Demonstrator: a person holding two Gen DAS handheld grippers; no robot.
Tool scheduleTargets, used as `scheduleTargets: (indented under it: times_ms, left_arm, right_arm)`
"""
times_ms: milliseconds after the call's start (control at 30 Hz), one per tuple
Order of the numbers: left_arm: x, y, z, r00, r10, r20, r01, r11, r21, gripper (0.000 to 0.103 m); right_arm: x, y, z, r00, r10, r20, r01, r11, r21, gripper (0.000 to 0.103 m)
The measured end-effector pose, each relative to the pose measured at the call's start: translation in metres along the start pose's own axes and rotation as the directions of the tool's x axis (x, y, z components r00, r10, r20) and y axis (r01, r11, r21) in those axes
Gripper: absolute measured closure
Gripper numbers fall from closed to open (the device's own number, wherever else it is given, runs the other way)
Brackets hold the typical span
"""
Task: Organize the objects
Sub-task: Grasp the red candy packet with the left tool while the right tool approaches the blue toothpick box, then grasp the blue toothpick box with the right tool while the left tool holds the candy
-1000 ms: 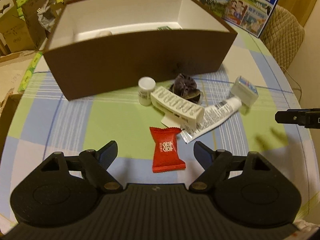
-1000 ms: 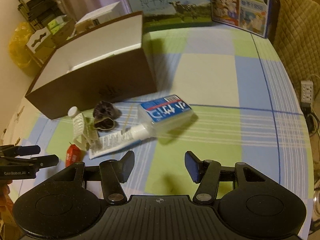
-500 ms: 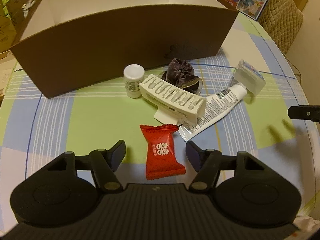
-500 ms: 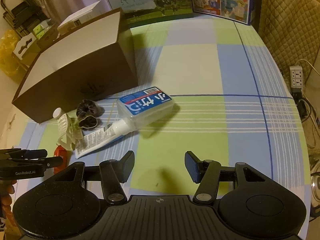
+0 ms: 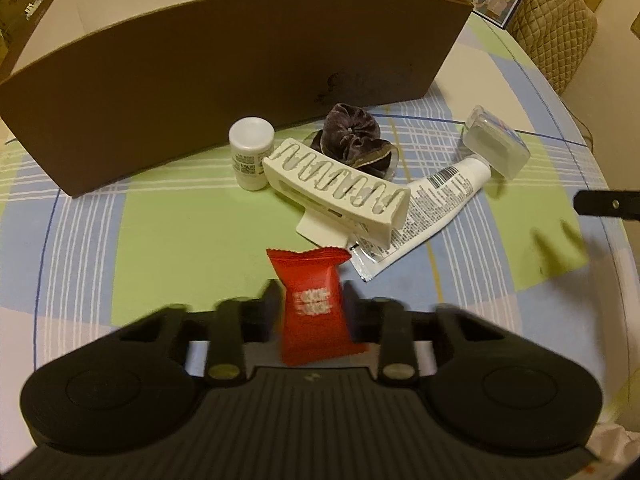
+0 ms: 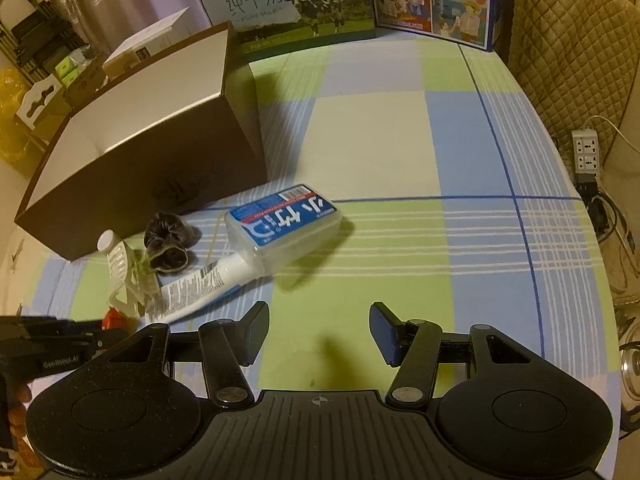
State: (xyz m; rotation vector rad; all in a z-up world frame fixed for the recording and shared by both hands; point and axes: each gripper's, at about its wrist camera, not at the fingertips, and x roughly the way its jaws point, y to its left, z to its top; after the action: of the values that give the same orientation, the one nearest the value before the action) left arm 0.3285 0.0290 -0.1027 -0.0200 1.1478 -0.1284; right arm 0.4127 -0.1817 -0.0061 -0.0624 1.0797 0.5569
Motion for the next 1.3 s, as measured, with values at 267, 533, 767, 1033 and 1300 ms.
scheduleTargets:
  times_ms: [267, 533, 767, 1033, 1300]
  left_arm:
    - [-0.005, 0.018, 0.002, 0.999, 0.040, 0.019, -0.039, 0.999, -0.023, 0.082]
    - [-0.010, 0.048, 0.002, 0.995, 0.096, 0.020, -0.094, 0.992, -0.087, 0.082]
    - [-0.010, 0.059, 0.000, 0.995, 0.102, 0.019, -0.099, 0.989, -0.113, 0.082]
    - [-0.011, 0.066, -0.001, 0.994, 0.106, 0.019, -0.102, 0.986, -0.133, 0.082]
    - [-0.010, 0.067, 0.004, 0.993, 0.115, 0.013, -0.113, 0.985, -0.133, 0.081]
  right_arm:
    - [0.008, 0.017, 0.019, 0.999, 0.020, 0.050, -0.019, 1.000, -0.017, 0.050]
    - [0.033, 0.050, 0.043, 0.997, 0.021, 0.079, -0.015, 0.998, -0.068, 0.050]
    - [0.070, 0.073, 0.049, 0.994, -0.072, 0.077, 0.085, 0.979, -0.186, 0.050]
    - [0.064, 0.034, 0.040, 0.993, -0.108, 0.043, 0.112, 0.988, -0.103, 0.050]
    - [0.046, -0.020, 0.029, 0.995, -0.103, 0.006, 0.102, 0.991, 0.086, 0.050]
